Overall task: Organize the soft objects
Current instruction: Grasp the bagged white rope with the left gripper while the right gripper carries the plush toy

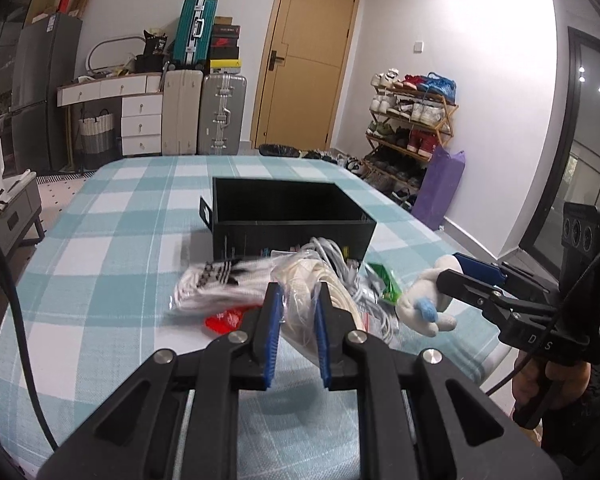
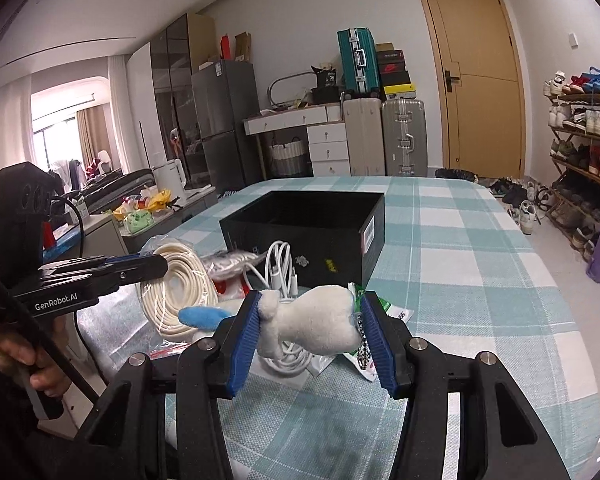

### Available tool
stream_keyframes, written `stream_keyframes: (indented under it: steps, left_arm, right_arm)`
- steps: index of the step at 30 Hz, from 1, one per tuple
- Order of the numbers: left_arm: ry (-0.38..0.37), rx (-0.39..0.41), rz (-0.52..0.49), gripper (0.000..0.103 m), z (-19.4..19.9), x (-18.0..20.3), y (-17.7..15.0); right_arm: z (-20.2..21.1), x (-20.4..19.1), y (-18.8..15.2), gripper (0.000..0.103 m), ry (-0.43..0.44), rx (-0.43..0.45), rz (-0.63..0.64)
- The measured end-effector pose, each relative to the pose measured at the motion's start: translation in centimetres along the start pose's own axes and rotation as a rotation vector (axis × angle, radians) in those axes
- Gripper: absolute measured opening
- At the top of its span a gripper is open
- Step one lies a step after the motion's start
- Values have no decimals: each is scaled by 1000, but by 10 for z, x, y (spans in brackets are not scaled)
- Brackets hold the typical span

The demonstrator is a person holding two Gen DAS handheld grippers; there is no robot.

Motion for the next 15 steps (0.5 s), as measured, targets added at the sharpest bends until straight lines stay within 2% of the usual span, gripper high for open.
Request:
stream_keyframes:
  steps: [15]
  left_arm:
    - [56, 115, 22, 14, 16, -22, 49]
  right_arm:
    - [15, -6, 49, 51, -50, 68, 17]
Point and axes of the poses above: each gripper's, at about its wrist camera, not at the fingertips, and z roughly against the way its jaws point, x to its right, y to its top, the point moved 2 cm from there along -z, roughly the way its jaws point, and after that the axes turned 13 degrees about -x, right-handed, at the moved point
